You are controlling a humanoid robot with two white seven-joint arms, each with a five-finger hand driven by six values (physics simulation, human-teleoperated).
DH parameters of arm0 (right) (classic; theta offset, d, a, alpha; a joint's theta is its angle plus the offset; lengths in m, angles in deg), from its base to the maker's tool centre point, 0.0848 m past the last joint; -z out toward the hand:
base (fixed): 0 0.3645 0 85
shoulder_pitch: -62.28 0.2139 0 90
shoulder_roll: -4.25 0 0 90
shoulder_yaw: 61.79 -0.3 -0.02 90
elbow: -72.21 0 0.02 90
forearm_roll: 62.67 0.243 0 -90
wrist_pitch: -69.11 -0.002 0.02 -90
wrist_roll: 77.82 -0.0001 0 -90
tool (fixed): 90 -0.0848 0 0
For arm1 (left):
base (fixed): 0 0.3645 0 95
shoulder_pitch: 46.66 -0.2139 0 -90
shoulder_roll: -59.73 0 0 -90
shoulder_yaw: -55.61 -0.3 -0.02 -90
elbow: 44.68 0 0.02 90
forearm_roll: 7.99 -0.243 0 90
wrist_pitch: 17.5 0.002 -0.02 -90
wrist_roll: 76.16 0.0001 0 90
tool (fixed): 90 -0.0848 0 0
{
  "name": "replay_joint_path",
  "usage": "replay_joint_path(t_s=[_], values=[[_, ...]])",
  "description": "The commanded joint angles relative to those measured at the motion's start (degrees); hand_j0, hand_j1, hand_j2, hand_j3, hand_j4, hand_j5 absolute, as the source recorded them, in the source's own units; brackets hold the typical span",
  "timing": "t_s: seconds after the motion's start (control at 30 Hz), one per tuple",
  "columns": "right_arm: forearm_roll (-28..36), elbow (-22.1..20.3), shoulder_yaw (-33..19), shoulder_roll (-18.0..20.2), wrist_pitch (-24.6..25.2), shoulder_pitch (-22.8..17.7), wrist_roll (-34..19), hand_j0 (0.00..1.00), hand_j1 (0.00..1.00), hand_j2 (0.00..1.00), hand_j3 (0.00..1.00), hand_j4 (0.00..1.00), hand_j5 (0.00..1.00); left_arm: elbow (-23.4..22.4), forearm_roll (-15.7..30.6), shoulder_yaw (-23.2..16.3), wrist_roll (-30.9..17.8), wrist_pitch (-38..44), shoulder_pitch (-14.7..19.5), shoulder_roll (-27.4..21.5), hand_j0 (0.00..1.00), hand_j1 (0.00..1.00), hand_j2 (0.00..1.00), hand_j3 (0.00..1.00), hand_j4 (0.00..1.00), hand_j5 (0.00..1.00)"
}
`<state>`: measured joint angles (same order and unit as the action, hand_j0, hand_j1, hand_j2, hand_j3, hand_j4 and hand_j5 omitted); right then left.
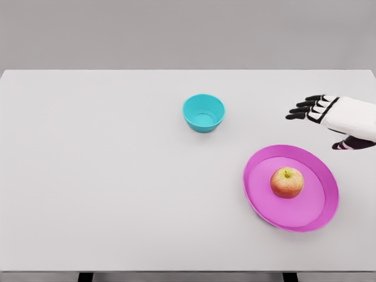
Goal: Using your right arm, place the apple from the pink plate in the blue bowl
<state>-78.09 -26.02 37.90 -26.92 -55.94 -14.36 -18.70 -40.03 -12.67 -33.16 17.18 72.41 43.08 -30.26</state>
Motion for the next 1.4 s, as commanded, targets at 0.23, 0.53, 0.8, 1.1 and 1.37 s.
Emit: replay_joint_path(t_s=[0.23, 0.53, 0.8, 1.1, 1.37], values=[[4.1, -2.2, 1.3, -0.8, 0.1, -2.0, -4.1, 1.0, 1.0, 1.0, 1.0, 1.0, 1.0, 0.0, 0.0, 0.0, 0.0, 0.0, 0.0, 0.0, 1.0, 1.0, 1.0, 1.0, 1.0, 1.0], [4.1, -2.2, 3.7, -0.4, 0.1, -2.8, -4.1, 1.0, 1.0, 1.0, 1.0, 1.0, 1.0, 0.0, 0.0, 0.0, 0.0, 0.0, 0.0, 0.0, 1.0, 1.0, 1.0, 1.0, 1.0, 1.0], [3.0, -1.3, 6.0, -0.9, 0.1, -4.9, -4.1, 1.0, 1.0, 1.0, 1.0, 1.0, 1.0, 0.0, 0.0, 0.0, 0.0, 0.0, 0.0, 0.0, 1.0, 1.0, 1.0, 1.0, 1.0, 1.0], [2.0, 0.8, 8.3, -1.8, 0.1, -3.6, -4.1, 1.0, 1.0, 1.0, 1.0, 1.0, 1.0, 0.0, -0.1, 0.0, 0.0, 0.0, 0.0, 0.0, 1.0, 1.0, 1.0, 1.0, 1.0, 1.0], [1.7, 1.5, 11.1, -3.4, 0.1, -0.9, -4.1, 1.0, 1.0, 1.0, 1.0, 1.0, 1.0, 0.0, 0.0, 0.0, 0.0, 0.0, 0.0, 0.0, 1.0, 1.0, 1.0, 1.0, 1.0, 1.0]])
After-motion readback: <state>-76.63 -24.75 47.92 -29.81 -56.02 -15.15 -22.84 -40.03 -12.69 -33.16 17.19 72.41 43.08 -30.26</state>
